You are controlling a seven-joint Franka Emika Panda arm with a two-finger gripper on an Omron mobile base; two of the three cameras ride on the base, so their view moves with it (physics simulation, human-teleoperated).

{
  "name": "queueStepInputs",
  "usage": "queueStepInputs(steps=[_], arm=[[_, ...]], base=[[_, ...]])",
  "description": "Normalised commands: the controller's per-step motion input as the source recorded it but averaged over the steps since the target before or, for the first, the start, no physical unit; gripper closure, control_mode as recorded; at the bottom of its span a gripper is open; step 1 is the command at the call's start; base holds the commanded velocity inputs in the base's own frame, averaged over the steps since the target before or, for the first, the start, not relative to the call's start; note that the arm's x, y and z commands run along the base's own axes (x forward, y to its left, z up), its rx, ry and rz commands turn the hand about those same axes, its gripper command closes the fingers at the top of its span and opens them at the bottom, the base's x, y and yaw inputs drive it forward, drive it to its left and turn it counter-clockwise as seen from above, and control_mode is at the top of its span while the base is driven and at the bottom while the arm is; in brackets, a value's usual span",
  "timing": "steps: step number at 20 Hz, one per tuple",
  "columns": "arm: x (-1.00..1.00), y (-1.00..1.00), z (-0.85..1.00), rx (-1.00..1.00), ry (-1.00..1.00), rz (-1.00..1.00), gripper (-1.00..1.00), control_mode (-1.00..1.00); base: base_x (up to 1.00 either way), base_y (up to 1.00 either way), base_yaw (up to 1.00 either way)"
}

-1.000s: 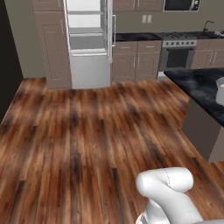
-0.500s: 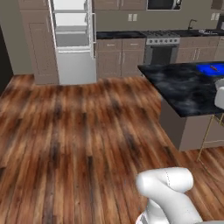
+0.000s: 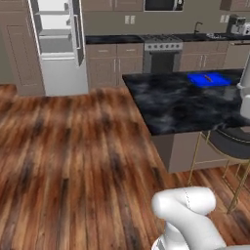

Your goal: Take the cake and cupcake from the fridge and place them on the empty tray on the dining counter.

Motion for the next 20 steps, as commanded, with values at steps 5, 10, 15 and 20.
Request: queueStepInputs(steps=[5, 10, 15, 20], arm=[[0.00, 0.00, 0.00, 0.00, 0.00, 0.00, 1.00, 1.00], [0.00, 0.00, 0.00, 0.00, 0.00, 0.00, 1.00, 1.00], [0.00, 0.00, 0.00, 0.00, 0.00, 0.00, 1.00, 1.00], [0.00, 0.00, 0.00, 0.00, 0.00, 0.00, 1.00, 1.00]], base=[[-0.06, -1.00, 0.00], [-0.12, -1.00, -0.01], [-0.10, -1.00, -0.03], [-0.05, -1.00, -0.04]])
